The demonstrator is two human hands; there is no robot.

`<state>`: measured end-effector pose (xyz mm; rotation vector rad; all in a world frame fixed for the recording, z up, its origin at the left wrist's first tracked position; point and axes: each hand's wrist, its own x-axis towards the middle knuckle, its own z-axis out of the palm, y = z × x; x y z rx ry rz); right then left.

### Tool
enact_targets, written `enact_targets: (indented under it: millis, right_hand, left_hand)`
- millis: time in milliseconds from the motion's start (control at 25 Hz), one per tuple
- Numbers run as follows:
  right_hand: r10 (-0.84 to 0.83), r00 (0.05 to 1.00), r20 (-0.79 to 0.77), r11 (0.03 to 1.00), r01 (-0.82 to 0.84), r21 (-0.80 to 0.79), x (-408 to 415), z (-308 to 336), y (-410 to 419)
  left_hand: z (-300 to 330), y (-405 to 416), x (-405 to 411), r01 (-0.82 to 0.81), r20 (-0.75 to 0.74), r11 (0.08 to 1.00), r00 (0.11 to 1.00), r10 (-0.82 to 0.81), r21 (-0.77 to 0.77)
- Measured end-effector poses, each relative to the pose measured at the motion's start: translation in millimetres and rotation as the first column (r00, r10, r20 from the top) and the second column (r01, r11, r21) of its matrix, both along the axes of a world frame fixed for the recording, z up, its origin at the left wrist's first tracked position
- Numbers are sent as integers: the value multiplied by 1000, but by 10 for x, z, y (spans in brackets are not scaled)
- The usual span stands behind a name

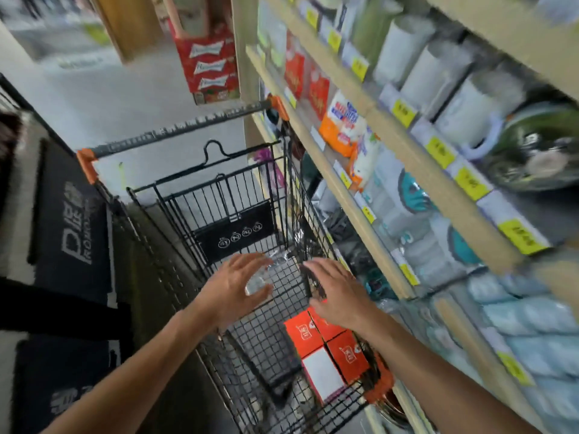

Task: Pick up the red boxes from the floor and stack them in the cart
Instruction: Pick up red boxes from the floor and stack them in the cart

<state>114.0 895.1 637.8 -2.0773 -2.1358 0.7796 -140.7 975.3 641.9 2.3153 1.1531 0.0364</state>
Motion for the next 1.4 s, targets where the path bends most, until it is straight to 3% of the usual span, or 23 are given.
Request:
enact_targets:
  millis: [240, 520, 800, 1080, 1400]
  right_hand:
    - [-178, 981, 74, 979, 169, 111, -13, 782, -548]
    - [-415, 897, 154, 893, 368, 259, 221, 1509, -1635]
    - [-606, 767, 210, 787, 540, 300, 399, 1864, -3137]
    - [-800, 567, 198, 593, 695, 406, 313, 1961, -5220]
    - [-933, 332, 140, 360, 853, 378, -116, 1873, -7338]
  left_hand:
    - [794, -95, 100, 229, 74, 952, 966, -248, 202]
    - [1294, -523, 686, 509, 8, 790, 839, -544, 341]
    - [1619, -1462, 1551, 713, -34, 561, 631, -775, 421]
    - [1853, -3298, 2177, 855, -103, 302, 376, -921, 421]
    - [1843, -5364, 2465, 914, -140, 15, 78, -987, 405]
